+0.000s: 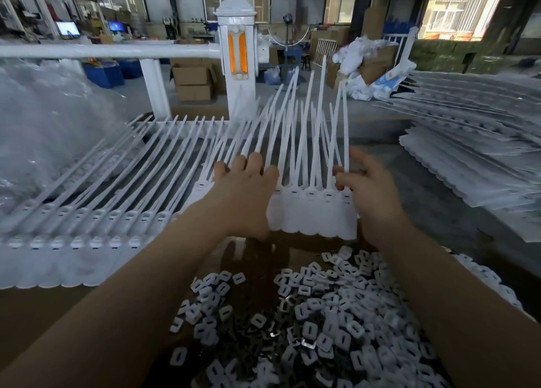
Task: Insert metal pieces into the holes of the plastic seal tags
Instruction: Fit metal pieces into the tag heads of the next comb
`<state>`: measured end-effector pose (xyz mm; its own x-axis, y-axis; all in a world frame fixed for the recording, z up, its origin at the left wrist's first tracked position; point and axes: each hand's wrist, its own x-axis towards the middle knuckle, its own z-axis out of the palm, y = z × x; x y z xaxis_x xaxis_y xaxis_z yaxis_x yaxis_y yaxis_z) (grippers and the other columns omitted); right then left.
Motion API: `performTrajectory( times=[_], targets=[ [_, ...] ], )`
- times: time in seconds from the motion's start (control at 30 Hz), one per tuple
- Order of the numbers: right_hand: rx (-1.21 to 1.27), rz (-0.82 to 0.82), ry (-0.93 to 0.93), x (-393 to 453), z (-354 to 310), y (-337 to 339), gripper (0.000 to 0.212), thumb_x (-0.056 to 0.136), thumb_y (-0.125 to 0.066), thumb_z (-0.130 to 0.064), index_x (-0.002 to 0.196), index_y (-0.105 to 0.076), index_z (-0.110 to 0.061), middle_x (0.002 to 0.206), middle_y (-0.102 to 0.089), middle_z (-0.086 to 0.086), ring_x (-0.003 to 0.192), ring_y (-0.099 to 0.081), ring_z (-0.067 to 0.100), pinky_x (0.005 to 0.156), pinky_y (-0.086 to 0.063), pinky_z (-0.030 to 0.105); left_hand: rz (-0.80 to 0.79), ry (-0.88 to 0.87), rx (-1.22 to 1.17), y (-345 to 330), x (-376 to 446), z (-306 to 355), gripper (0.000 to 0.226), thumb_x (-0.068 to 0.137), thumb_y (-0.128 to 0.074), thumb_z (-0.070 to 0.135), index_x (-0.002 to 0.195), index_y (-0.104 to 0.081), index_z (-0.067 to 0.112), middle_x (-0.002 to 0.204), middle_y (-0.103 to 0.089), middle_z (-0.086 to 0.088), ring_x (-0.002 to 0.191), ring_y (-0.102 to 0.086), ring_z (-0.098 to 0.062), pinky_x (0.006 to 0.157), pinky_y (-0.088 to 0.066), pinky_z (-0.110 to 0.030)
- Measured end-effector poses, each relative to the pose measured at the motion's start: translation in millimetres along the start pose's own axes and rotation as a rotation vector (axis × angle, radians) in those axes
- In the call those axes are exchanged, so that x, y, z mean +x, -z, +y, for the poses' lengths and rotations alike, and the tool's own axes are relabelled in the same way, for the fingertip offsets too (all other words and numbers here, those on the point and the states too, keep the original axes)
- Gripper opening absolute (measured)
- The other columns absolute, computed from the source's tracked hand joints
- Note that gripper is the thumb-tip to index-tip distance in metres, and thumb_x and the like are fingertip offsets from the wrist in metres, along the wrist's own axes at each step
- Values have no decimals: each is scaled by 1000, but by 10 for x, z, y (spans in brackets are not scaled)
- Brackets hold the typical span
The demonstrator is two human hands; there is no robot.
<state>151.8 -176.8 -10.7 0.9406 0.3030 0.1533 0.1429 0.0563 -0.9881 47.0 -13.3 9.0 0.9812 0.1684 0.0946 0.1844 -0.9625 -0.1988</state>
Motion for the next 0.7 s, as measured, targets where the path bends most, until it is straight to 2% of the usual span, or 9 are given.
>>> performTrajectory(
  times=[0.07,0.1,0.13,0.3,0.4,0.47,0.53,0.63,0.7],
  targets=[
    [-17,-20,-24,6,6,-10,56,91,-54,4,142,-47,-18,130,-58,7,108,-60,5,91,-52,23,31,6,-66,-66,42,-29,88,59,-74,62,128,-36,24,122,-30,-4,118,-33,-28,101,-27,-50],
    [-34,-31,-33,15,14,-9,57,93,-55,1,145,-44,-19,137,-54,7,119,-56,10,104,-46,33,35,11,-100,-93,58,-44,88,59,-74,61,129,-37,24,119,-29,-2,118,-32,-27,101,-25,-50],
    [-61,-45,-34,23,22,-9,57,93,-55,-1,146,-43,-20,140,-51,6,124,-52,13,109,-41,39,36,17,-129,-116,71,-60,87,59,-74,60,130,-37,25,115,-27,0,118,-31,-26,102,-24,-50],
    [-161,-129,-30,55,89,-26,62,92,-59,-12,148,-37,-24,140,-52,3,121,-56,21,105,-44,45,16,21,-229,-204,111,-121,80,62,-67,61,133,-42,34,103,-18,6,98,-16,-13,99,-18,-48],
    [-233,-138,-20,72,139,-42,62,92,-62,-21,148,-36,-25,143,-50,1,128,-50,23,109,-40,48,6,31,-219,-225,125,-135,75,67,-63,66,134,-45,36,106,-19,5,109,-24,-18,102,-17,-50],
    [-445,-104,71,62,164,-37,61,90,-63,-33,146,-39,-29,146,-47,1,135,-41,26,113,-32,50,11,50,-202,-241,122,-136,73,70,-59,69,134,-47,35,111,-25,2,118,-27,-24,103,-15,-51],
    [-742,-133,198,18,151,-34,61,88,-63,-47,144,-41,-38,155,-35,-1,143,-26,27,117,-20,52,17,60,-182,-255,112,-132,72,75,-56,72,135,-47,35,120,-32,-1,121,-28,-26,102,-16,-50],
    [-1012,-368,309,-52,144,-85,53,84,-58,-60,134,-42,-56,159,-24,-11,145,-17,28,113,-12,55,18,79,-153,-245,90,-110,70,79,-52,74,136,-46,35,131,-35,-5,125,-29,-27,102,-19,-50],
    [-1148,-458,354,-82,196,-125,47,85,-52,-62,131,-41,-61,159,-21,-17,145,-12,27,110,-5,47,7,103,-145,-206,77,-99,69,78,-53,75,133,-48,34,133,-36,-6,128,-30,-29,103,-20,-51]
  ],
)
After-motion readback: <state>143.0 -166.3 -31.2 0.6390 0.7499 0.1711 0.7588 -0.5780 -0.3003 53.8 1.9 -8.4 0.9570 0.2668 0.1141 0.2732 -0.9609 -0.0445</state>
